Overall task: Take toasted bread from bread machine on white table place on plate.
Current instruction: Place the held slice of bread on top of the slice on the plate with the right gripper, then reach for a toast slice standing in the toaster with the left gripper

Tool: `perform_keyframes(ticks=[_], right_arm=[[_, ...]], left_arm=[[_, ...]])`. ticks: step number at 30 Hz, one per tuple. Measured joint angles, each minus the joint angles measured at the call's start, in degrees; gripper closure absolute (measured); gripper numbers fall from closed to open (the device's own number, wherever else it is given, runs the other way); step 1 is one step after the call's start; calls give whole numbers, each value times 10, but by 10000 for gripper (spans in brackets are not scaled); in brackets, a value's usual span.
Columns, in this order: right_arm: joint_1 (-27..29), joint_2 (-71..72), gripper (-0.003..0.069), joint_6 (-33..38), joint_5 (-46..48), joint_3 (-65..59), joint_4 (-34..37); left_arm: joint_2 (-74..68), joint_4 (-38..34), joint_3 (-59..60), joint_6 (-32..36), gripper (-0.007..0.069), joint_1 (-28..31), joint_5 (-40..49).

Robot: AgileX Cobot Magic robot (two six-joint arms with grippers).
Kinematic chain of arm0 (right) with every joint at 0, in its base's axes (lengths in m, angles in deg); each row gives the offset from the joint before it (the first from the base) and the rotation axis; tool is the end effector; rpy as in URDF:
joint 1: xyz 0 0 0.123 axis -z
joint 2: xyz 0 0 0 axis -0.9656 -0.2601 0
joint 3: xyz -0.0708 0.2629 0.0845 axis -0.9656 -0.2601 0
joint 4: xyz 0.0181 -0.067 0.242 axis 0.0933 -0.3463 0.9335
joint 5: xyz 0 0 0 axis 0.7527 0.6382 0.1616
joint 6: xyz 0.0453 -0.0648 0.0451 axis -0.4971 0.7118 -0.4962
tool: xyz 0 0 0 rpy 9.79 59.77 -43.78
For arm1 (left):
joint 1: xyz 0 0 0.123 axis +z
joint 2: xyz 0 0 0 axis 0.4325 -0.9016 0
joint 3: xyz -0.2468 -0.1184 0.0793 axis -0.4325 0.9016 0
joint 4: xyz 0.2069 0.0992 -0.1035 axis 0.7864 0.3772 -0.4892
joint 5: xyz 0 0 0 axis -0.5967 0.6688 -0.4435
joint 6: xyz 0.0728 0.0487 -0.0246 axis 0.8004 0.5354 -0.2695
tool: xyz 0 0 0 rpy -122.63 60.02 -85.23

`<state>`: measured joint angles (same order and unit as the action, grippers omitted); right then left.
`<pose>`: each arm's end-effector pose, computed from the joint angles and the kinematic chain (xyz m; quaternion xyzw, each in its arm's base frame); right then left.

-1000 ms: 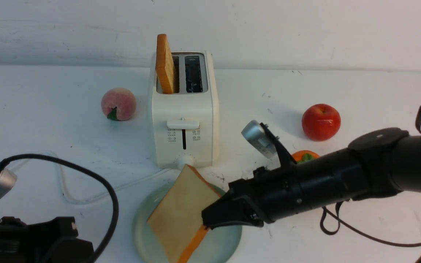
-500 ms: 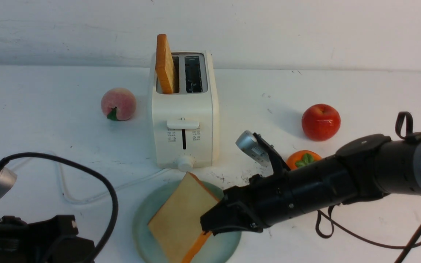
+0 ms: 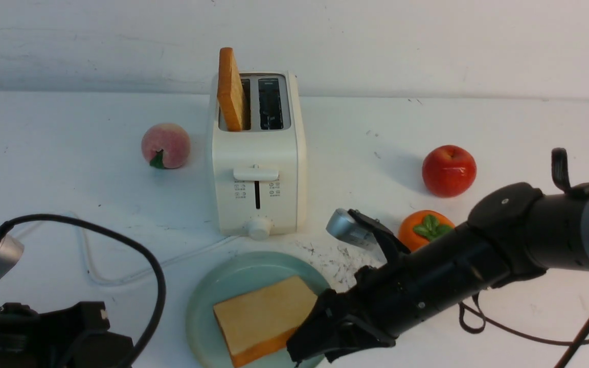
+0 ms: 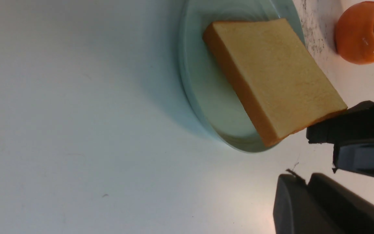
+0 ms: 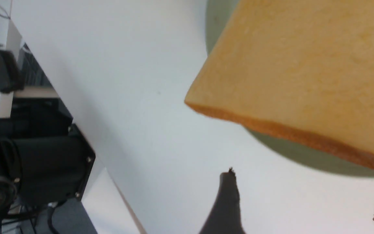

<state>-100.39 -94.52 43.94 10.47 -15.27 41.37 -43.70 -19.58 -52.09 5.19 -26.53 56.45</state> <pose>0.2746 0.2040 0.1834 -0.2161 0.8760 0.4250 0.0726 0.1488 -0.0481 0.2403 -0.1844 0.8926 -0.3354 0.2382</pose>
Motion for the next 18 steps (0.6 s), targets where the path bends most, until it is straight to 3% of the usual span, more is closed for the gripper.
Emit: perform_keyframes(ticks=[7,12,14,18], right_arm=[[0,29,95,-88,65,54,-110],[0,62,98,-191,133,138,-253],[0,69,119,-234,160,172,-303],[0,81,241,-318,181,243,-408]], left_arm=[[0,0,0,0,566,0,11],[0,0,-4,0,561,0,14],[0,0,-15,0,559,0,17],[0,1,-76,8,559,0,22]])
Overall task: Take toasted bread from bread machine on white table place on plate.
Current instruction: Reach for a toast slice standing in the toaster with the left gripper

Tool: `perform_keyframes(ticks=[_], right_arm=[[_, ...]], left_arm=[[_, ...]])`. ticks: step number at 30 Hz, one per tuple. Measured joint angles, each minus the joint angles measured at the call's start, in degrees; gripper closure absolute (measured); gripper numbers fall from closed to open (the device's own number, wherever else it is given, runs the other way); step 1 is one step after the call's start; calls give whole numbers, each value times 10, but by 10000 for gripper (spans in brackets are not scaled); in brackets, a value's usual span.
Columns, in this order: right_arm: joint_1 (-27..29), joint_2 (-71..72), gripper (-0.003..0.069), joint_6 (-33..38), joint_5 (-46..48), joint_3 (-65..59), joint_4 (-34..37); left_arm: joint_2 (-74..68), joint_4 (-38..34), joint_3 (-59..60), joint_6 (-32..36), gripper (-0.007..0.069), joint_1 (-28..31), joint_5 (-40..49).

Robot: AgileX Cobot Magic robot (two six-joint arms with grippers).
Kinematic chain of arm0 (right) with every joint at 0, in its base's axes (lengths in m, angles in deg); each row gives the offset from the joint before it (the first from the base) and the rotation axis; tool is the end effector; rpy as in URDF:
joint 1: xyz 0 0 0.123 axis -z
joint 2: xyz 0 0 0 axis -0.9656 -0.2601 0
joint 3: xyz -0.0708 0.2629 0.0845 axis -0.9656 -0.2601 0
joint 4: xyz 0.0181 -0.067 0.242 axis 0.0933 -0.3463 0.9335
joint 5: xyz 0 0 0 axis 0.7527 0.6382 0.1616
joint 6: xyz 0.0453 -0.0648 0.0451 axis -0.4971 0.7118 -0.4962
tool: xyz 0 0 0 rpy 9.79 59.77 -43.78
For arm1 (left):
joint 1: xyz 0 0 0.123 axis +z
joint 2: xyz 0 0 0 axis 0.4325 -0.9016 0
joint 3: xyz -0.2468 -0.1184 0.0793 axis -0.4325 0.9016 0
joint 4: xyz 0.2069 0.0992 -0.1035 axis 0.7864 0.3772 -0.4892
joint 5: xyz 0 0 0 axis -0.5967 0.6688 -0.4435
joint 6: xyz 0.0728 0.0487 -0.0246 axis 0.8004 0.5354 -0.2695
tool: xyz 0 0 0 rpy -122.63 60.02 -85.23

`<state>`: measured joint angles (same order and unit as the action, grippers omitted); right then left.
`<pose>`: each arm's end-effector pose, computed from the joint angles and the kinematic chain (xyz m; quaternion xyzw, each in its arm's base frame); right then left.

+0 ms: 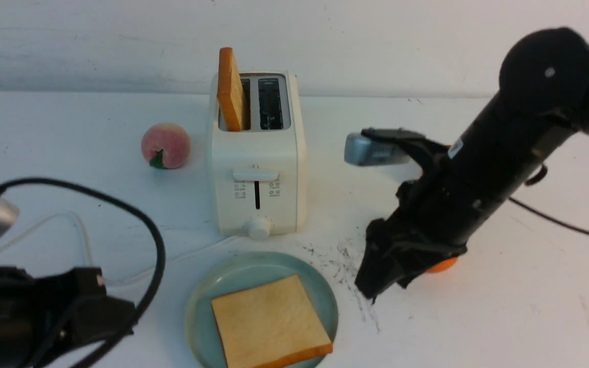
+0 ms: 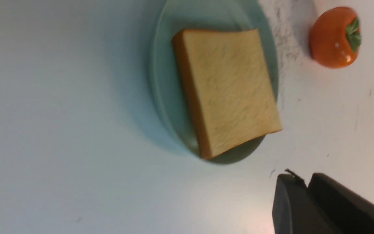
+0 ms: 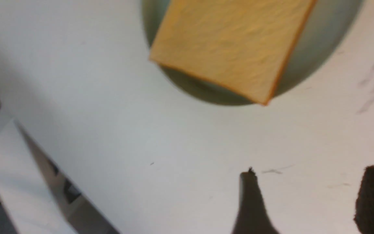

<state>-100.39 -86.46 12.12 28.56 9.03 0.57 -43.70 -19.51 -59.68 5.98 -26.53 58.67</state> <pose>0.2894 0.1813 0.3053 -0.2963 0.9216 0.2356 0.0857 0.1606 -0.0503 0.2790 -0.1483 0.8806 -0.3504 0.2825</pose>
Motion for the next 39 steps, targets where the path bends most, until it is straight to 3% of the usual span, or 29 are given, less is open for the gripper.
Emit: perform_keyframes(ticks=[1,3,4,6,8,17,24,29,35,39], right_arm=[[0,3,270,-13,1,9,-15],[0,26,414,-60,3,33,-73],[0,29,426,-60,3,33,-77],[0,55,570,-73,9,36,-115],[0,89,659,-81,10,36,-142],[0,280,677,-105,21,-32,-152],[0,441,673,-106,28,-139,-155],[0,563,671,-108,32,-209,-180],[0,657,667,-156,32,-241,-206],[0,678,667,-185,32,-247,-227]], left_arm=[[0,0,-8,2,561,0,1],[-2,1,-70,3,578,0,3],[-3,1,-76,3,578,0,3],[-19,1,-144,0,611,0,13],[-43,4,-207,-8,638,0,32],[-234,75,-405,-92,638,0,158],[-351,85,-542,-136,638,-8,187],[-439,154,-654,-158,638,-54,202],[-520,274,-751,-235,638,-109,222],[-535,302,-798,-263,638,-118,231]])
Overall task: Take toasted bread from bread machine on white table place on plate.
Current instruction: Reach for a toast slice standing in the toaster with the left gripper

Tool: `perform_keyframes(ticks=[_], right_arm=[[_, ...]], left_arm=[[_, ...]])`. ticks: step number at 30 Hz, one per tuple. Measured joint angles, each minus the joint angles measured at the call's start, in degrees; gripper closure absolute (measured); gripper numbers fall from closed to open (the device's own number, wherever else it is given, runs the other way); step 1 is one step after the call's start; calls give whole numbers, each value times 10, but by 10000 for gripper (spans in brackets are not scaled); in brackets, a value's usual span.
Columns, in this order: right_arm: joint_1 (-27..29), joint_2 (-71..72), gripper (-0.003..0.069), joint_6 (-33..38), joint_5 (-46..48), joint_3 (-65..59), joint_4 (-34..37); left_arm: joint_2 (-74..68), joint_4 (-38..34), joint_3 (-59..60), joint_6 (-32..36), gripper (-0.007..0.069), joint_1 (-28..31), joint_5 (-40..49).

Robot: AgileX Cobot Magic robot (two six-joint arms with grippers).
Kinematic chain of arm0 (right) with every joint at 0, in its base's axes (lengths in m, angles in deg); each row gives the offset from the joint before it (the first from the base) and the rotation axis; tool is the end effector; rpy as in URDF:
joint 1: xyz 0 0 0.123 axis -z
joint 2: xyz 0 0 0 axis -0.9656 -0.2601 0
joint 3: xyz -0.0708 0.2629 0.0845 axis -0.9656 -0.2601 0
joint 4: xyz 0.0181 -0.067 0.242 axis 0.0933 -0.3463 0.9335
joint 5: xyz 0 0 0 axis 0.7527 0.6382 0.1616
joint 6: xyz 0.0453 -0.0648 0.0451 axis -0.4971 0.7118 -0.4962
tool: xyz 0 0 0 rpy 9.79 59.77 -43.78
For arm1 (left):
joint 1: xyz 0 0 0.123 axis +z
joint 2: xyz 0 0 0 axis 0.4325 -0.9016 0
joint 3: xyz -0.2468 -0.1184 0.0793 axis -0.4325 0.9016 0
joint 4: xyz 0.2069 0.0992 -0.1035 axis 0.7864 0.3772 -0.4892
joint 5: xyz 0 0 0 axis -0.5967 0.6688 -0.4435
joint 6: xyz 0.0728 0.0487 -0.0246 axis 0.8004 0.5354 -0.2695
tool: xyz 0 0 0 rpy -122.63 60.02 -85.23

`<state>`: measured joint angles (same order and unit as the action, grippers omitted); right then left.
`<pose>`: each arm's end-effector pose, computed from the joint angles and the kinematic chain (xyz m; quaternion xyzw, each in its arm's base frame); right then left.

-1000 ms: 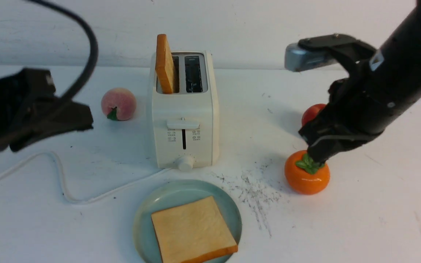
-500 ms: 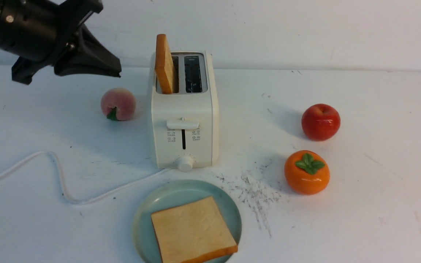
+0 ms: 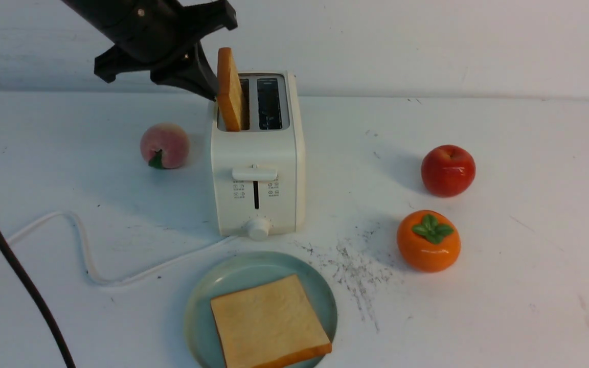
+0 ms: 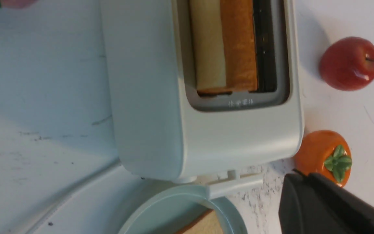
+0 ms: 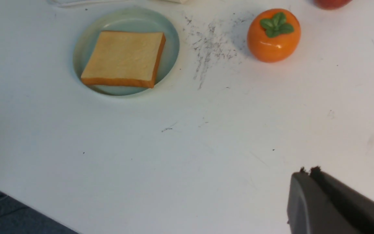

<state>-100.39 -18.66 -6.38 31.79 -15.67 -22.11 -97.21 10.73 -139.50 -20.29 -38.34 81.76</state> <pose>0.0279 0.0212 0.3950 -0.1939 0.8770 0.1405 0.4166 0.3896 -0.1169 0.3944 -0.0657 0.9325 -0.2494 0.2530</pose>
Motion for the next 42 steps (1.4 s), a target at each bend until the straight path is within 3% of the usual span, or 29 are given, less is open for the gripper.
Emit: perform_keyframes(ticks=[3,8,14,19,35,42], right_arm=[[0,2,667,-12,0,-5,-14],[0,1,664,-20,0,-13,-24],[0,1,659,-25,-5,-13,-24],[0,1,657,-27,-5,-14,-19],[0,1,646,-27,-6,-15,13],[0,1,645,-27,-6,-15,14]], left_arm=[[-1,7,-23,-15,631,-4,1],[-6,40,-30,-33,530,-25,3],[-37,77,-30,-108,311,-53,-13],[-64,89,-30,-120,215,-54,-28],[-110,93,-30,-120,201,-54,-73],[-113,112,-30,-89,267,-54,-104]])
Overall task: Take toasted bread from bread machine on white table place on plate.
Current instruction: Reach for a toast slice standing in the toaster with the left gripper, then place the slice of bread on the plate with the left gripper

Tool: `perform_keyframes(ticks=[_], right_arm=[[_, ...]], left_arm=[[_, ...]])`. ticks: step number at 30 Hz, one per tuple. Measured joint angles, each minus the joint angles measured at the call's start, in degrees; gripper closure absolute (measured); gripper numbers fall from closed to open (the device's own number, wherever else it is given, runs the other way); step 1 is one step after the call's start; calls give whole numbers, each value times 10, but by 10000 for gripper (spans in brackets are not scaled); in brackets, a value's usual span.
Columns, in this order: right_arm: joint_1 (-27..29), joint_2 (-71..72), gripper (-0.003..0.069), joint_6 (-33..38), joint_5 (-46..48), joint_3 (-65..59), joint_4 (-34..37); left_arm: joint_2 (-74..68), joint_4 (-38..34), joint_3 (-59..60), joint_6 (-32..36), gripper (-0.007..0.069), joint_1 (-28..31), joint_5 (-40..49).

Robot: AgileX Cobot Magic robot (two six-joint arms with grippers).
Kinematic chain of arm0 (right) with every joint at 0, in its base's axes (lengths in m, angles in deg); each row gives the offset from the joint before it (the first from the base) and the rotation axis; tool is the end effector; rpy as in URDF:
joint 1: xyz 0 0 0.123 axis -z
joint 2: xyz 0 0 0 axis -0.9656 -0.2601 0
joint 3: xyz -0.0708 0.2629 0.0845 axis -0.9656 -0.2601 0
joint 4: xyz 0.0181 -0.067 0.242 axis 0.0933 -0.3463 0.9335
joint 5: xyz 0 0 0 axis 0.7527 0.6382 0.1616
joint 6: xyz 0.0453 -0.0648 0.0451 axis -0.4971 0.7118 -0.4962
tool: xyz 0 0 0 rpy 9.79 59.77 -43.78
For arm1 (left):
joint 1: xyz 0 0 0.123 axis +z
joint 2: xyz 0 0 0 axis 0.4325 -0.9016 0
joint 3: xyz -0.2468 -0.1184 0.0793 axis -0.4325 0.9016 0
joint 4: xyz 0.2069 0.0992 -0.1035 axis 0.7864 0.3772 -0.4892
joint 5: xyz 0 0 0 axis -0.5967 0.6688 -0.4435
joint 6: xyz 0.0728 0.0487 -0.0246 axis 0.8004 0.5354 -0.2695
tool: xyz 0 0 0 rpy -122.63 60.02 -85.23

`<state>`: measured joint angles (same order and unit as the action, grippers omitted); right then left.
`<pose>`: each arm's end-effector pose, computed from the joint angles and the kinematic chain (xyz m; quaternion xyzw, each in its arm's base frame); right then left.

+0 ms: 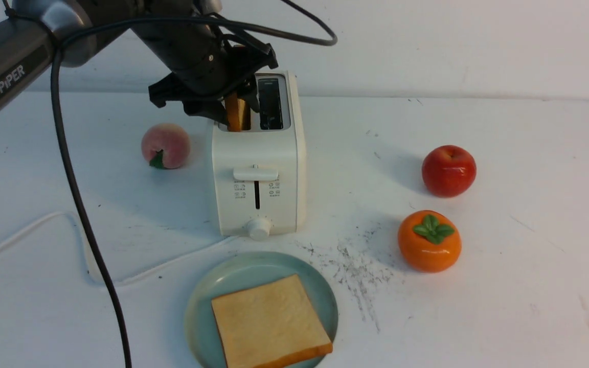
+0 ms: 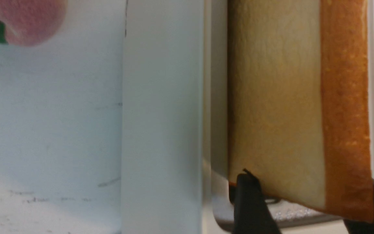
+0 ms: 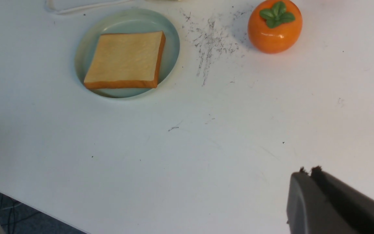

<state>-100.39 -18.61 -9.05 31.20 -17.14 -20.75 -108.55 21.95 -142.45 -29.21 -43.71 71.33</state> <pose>0.0297 0.0243 0.3891 -0.1747 0.8837 0.1599 0.4037 0.4408 -0.1558 0.3293 -0.0980 0.9354 -0.1959 0.2774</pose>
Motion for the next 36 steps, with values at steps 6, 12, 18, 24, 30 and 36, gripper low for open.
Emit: perform_keyframes(ticks=[6,12,18,24,30,36], right_arm=[[0,0,642,0,0,0,4],[0,0,636,0,0,0,16],[0,0,632,0,-2,0,21],[0,0,626,0,-9,0,20],[0,0,622,0,-17,0,12],[0,0,618,0,-20,0,6]], left_arm=[[-10,1,0,44,490,0,-8],[-2,2,0,54,546,1,-3],[92,2,0,57,546,1,-10],[221,1,-3,59,546,1,9],[308,1,-5,81,546,1,91],[344,-2,2,131,546,1,161]])
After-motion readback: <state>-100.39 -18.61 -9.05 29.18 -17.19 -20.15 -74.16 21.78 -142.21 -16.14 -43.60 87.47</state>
